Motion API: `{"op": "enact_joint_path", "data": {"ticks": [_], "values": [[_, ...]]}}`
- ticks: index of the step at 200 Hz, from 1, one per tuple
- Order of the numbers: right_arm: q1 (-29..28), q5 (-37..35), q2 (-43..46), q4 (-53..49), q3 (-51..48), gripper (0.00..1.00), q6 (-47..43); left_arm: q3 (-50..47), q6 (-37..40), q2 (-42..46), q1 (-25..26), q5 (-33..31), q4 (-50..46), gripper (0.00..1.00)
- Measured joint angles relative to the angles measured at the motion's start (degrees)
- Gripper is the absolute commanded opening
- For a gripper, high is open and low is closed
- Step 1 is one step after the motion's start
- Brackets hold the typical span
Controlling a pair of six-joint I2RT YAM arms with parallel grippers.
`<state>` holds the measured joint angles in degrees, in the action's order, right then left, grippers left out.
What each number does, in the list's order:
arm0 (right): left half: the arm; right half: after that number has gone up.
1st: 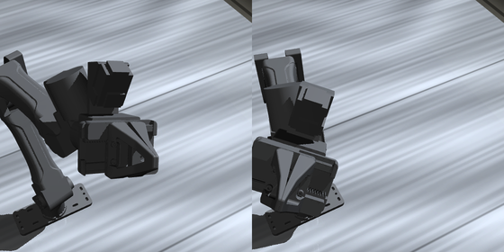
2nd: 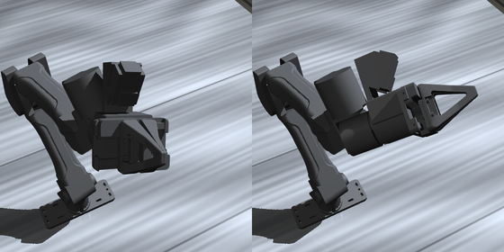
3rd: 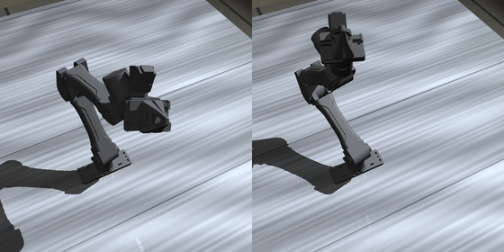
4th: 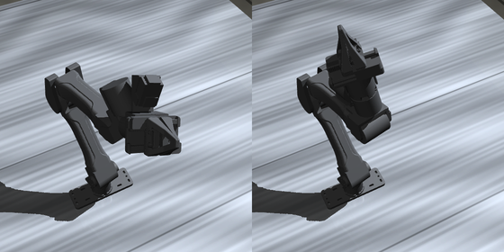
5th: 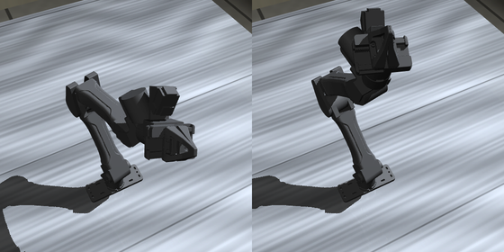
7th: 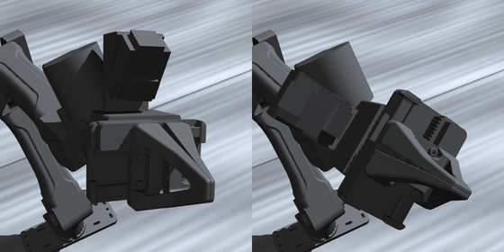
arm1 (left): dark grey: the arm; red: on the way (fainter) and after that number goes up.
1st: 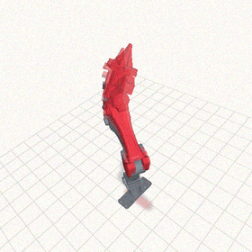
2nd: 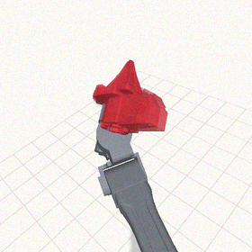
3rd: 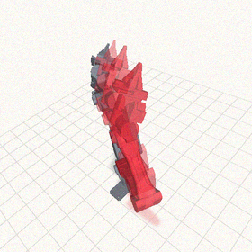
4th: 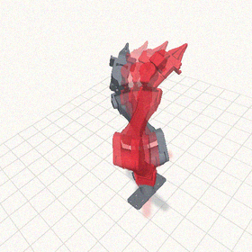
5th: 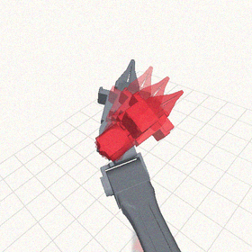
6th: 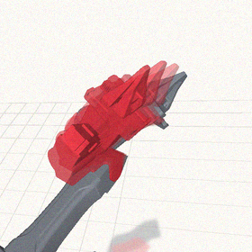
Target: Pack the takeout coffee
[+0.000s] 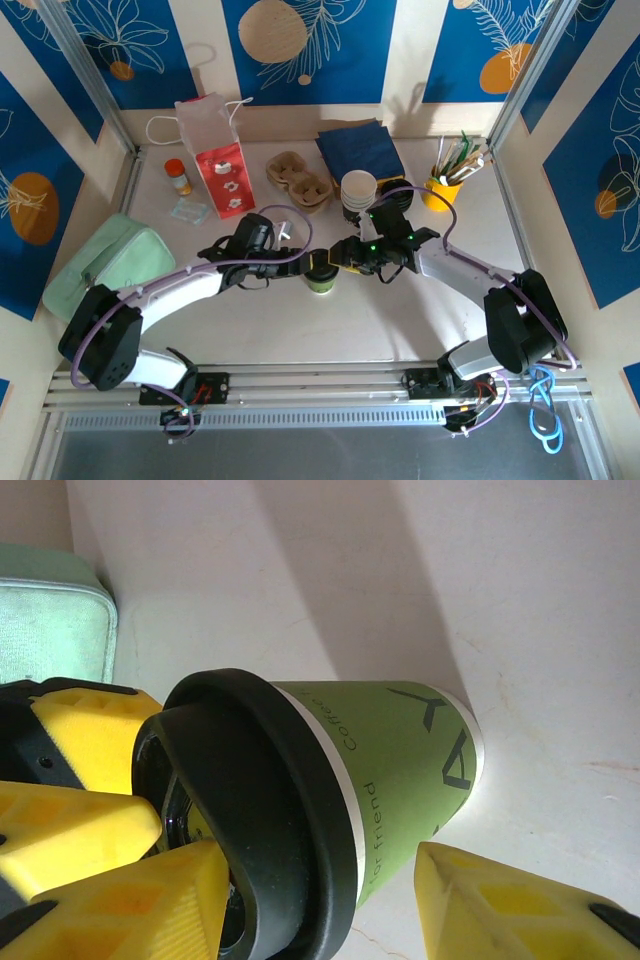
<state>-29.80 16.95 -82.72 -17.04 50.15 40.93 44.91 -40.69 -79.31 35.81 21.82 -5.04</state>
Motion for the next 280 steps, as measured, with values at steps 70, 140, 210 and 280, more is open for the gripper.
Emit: {"op": "enact_joint_path", "data": {"ticks": [70, 140, 210, 280], "values": [[-0.8, -1.4, -0.1, -1.7, 1.6, 0.51, 0.0, 0.5, 0.1, 0.9, 0.0, -0.3, -1.8, 0.47], [-1.0, -3.5, -1.6, -10.0, 7.9, 0.52, -0.3, 2.6, 0.1, 1.3, 0.6, -1.7, -6.6, 0.47], [-1.3, -3.7, -1.9, -11.6, 9.7, 0.52, -0.3, 3.3, 0.3, 2.0, 0.6, -3.0, -9.2, 0.47], [-1.7, -3.7, -2.0, -12.0, 9.7, 0.52, -0.3, 4.5, 0.3, 1.4, 0.6, -3.1, -9.2, 0.47]]}}
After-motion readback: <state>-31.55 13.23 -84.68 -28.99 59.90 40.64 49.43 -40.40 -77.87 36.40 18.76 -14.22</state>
